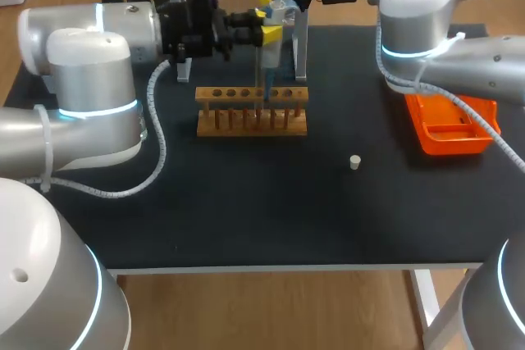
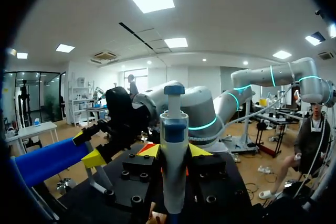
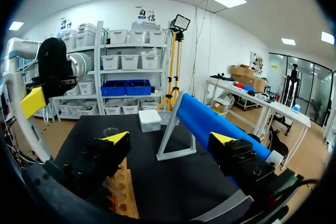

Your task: Invert the test tube, pick up the pipette, mount the tip to pipette, aspirate from beaker and dispense into the tube, eject the tip, return the pipette, and cap with the stopper.

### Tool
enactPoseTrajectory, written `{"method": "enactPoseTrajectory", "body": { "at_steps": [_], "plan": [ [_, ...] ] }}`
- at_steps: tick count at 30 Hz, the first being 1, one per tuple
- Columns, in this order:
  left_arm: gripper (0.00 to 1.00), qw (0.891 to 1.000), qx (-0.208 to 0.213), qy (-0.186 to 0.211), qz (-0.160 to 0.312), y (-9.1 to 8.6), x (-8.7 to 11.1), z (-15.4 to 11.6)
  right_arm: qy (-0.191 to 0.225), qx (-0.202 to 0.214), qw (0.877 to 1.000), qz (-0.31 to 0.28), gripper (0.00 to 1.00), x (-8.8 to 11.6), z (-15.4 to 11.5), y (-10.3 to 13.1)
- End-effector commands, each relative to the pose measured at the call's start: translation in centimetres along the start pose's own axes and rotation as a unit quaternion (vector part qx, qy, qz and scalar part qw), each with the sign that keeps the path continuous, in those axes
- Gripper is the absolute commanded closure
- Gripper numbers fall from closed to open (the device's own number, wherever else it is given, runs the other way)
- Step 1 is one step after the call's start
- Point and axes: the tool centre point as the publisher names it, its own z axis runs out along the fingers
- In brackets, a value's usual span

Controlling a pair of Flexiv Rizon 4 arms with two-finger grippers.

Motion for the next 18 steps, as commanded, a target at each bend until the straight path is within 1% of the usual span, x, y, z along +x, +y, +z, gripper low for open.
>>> {"method": "enactPoseTrajectory", "body": {
  "at_steps": [1, 5, 9, 13, 18],
  "plan": [
    [1.0, 0.999, -0.001, -0.038, 0.001, -0.4, -0.3, -4.2, 0.0, 0.0, 1.0, 0.0, 0.0, 0.0, -0.1, 0.0],
    [1.0, 0.996, -0.012, -0.087, 0.005, -0.2, -2.7, -7.0, 0.0, 0.0, 1.0, 0.0, 0.0, 0.0, -0.1, 0.0],
    [1.0, 0.991, -0.011, -0.13, 0.008, -0.1, -5.5, -8.9, 0.0, 0.0, 1.0, 0.0, 0.0, 0.0, -0.1, 0.0],
    [1.0, 0.987, -0.014, -0.161, 0.011, 0.1, -8.4, -9.6, 0.0, 0.0, 1.0, 0.0, 0.0, 0.0, -0.1, 0.0],
    [1.0, 0.98, -0.013, -0.2, 0.007, 0.6, -11.8, -9.8, 0.0, 0.0, 1.0, 0.0, 0.0, 0.0, -0.1, 0.0]
  ]
}}
